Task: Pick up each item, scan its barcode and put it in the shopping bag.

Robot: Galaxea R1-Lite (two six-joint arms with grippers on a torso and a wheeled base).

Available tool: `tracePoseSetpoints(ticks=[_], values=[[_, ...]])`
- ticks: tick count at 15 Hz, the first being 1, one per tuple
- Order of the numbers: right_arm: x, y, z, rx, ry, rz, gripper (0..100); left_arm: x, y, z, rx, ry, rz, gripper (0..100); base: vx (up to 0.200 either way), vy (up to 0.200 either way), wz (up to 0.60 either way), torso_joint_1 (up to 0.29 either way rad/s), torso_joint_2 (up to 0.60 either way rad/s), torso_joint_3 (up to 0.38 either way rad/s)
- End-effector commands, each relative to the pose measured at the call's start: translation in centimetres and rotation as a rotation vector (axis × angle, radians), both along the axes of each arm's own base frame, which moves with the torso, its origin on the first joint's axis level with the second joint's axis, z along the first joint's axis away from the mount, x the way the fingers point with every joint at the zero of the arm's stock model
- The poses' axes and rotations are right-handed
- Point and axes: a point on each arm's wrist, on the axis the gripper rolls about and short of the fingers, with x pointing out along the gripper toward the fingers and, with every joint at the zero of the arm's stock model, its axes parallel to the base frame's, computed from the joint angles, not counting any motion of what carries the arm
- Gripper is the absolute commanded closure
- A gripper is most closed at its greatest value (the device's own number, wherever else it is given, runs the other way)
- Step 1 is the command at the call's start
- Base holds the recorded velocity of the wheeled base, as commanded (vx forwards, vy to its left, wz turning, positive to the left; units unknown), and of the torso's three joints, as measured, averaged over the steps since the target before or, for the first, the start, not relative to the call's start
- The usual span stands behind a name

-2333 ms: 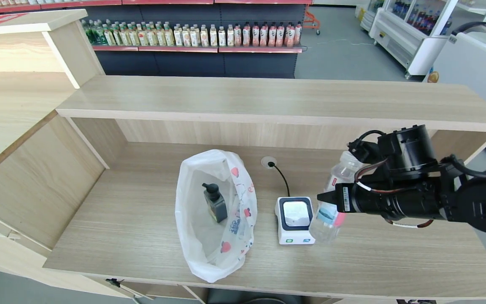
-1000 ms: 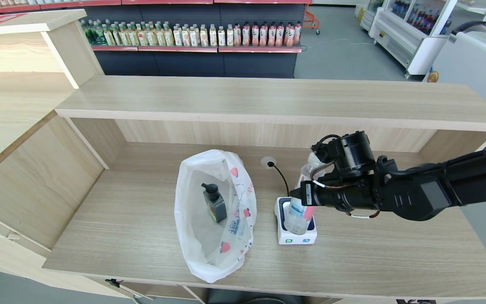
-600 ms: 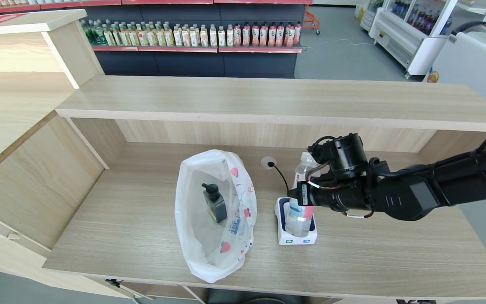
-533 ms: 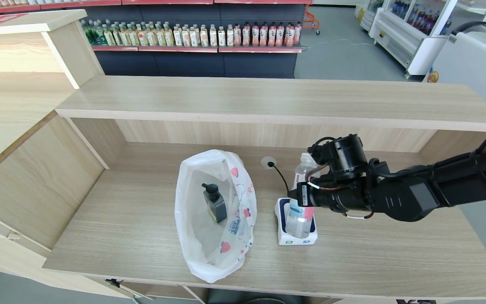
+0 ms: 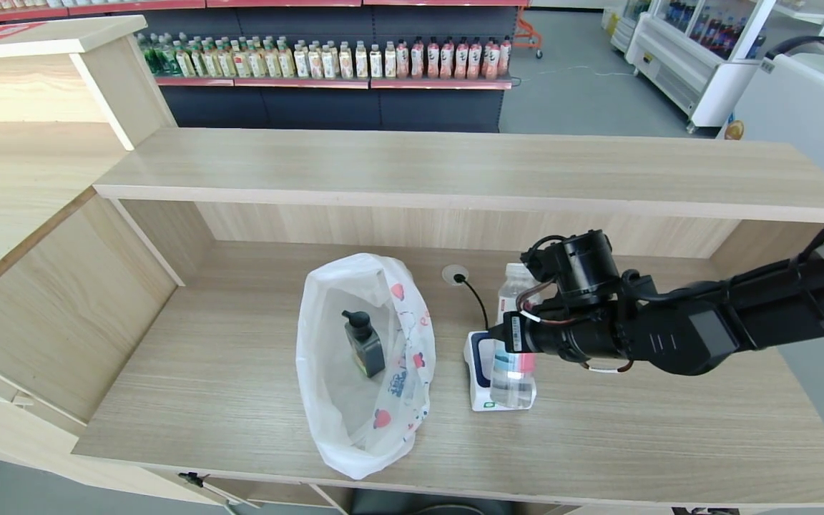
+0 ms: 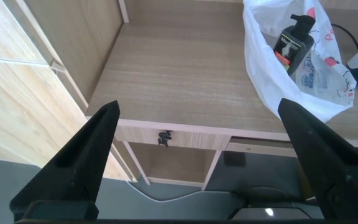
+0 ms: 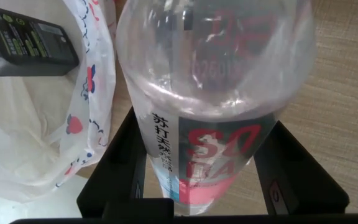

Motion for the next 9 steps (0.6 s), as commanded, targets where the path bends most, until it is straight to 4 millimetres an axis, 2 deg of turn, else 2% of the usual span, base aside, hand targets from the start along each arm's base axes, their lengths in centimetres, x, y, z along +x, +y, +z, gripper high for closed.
tracePoseSetpoints(ticks=[1,9], values=[[0.03,0.03,0.37,0.006,-0.012,0.000,100,0.00,0.00,0.00,0.000,0.000,0.001,0,0.000,0.000,0.00,0.000,0.00,0.000],[0.12,0.08,0.57,0.009,-0.020,-0.001,100,0.00,0.00,0.00,0.000,0.000,0.001,0,0.000,0.000,0.00,0.000,0.00,0.000]])
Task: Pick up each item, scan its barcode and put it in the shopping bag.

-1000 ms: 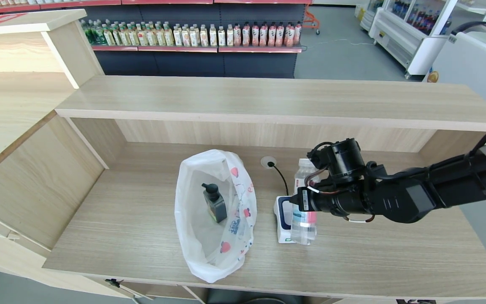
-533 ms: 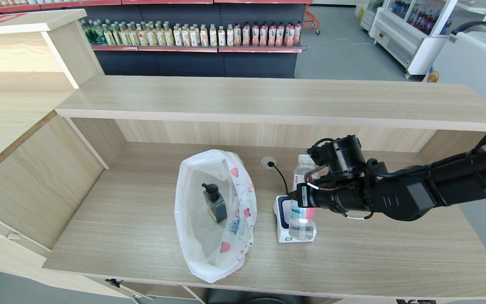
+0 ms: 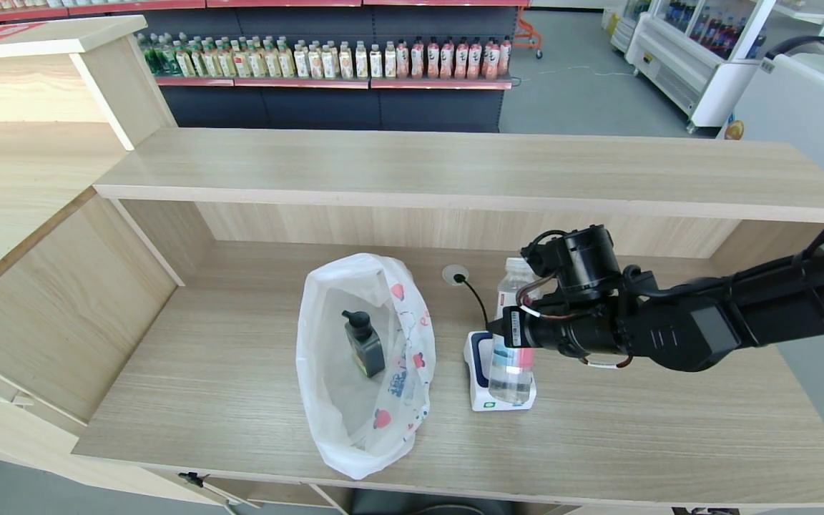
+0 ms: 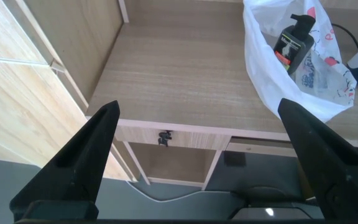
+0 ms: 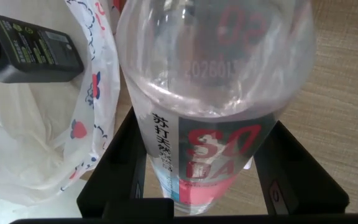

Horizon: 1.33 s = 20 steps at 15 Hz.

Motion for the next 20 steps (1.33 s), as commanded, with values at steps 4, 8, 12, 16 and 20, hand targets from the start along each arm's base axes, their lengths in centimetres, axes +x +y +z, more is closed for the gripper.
tracePoseSetpoints(ticks=[4,8,12,16,20], values=[[0.2,0.1,0.6,0.009,-0.019,0.001,100,0.0,0.0,0.0,0.000,0.000,0.000,0,0.000,0.000,0.00,0.000,0.00,0.000],[0.2,0.1,0.5,0.007,-0.018,-0.001,100,0.0,0.0,0.0,0.000,0.000,0.000,0,0.000,0.000,0.00,0.000,0.00,0.000],[0.0,0.1,0.5,0.004,-0.017,-0.004,100,0.0,0.0,0.0,0.001,0.000,0.000,0,0.000,0.000,0.00,0.000,0.00,0.000],[-1.4,0.0,4.2,0.030,-0.208,-0.077,100,0.0,0.0,0.0,0.000,0.000,0.000,0,0.000,0.000,0.00,0.000,0.00,0.000],[-6.5,-1.6,6.2,0.032,-0.427,0.045,100,0.0,0.0,0.0,0.000,0.000,0.000,0,0.000,0.000,0.00,0.000,0.00,0.000]])
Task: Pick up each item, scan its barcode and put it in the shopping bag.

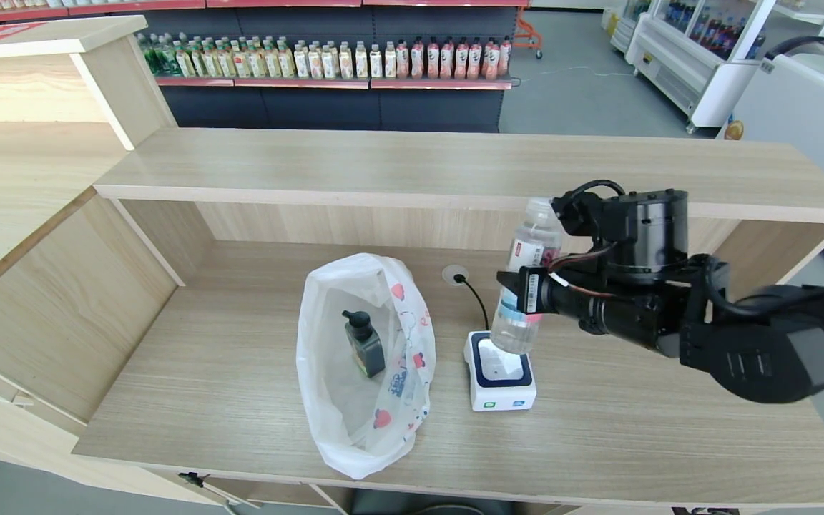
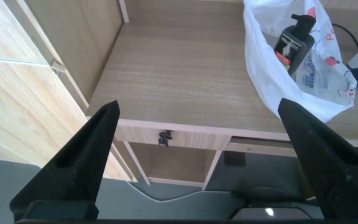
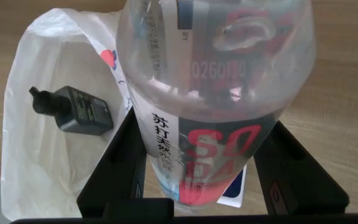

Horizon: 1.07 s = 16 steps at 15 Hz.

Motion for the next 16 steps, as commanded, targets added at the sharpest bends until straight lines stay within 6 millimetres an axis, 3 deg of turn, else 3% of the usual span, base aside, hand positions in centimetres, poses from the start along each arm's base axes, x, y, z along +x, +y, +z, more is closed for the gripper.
tracePoseSetpoints(ticks=[1,4,9,16], values=[[-3.5,-1.5,0.5,-0.030,-0.092,0.081,100,0.0,0.0,0.0,0.001,0.000,0.001,0,0.000,0.000,0.00,0.000,0.00,0.000],[-4.8,-2.3,-0.8,-0.028,-0.161,0.139,100,0.0,0.0,0.0,0.001,0.000,0.001,0,0.000,0.000,0.00,0.000,0.00,0.000],[-5.0,-2.3,-0.8,-0.016,-0.163,0.193,100,0.0,0.0,0.0,-0.001,0.000,0.001,0,0.000,0.000,0.00,0.000,0.00,0.000],[-4.9,-2.0,-0.1,0.014,-0.182,0.291,100,0.0,0.0,0.0,-0.001,0.000,0.001,0,0.000,0.200,0.00,0.004,0.00,0.004]])
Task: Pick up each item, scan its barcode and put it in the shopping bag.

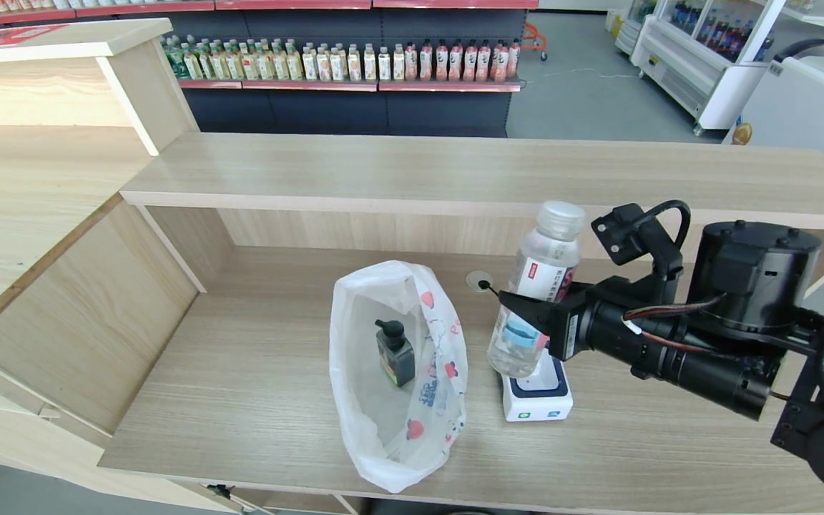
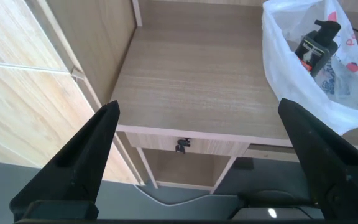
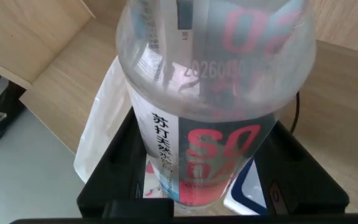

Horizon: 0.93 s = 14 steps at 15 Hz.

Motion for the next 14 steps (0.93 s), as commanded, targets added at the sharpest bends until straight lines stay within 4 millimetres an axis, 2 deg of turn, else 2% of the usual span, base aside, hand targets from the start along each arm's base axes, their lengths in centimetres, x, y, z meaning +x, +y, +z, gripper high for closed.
tracePoseSetpoints(ticks=[1,5,7,9,14], values=[[0.4,0.1,0.2,0.004,-0.007,-0.004,100,0.0,0.0,0.0,0.000,0.000,0.000,0,0.000,0.200,0.00,-0.012,-0.01,0.012],[4.2,0.8,-0.9,-0.051,-0.022,-0.036,100,0.0,0.0,0.0,0.000,0.000,0.000,0,0.000,0.000,0.00,0.000,0.00,0.000],[5.3,1.2,-0.9,-0.049,-0.034,-0.036,100,0.0,0.0,0.0,0.000,0.000,0.000,0,0.000,0.000,0.00,0.000,0.00,0.000],[5.0,1.9,-0.5,-0.028,-0.045,0.058,100,0.0,0.0,0.0,0.000,0.000,0.000,0,0.000,0.000,0.00,0.000,0.00,0.000],[3.4,4.2,-1.2,-0.031,-0.021,0.185,100,0.0,0.0,0.0,0.000,0.000,0.000,0,0.000,0.000,0.00,0.000,0.00,0.000]])
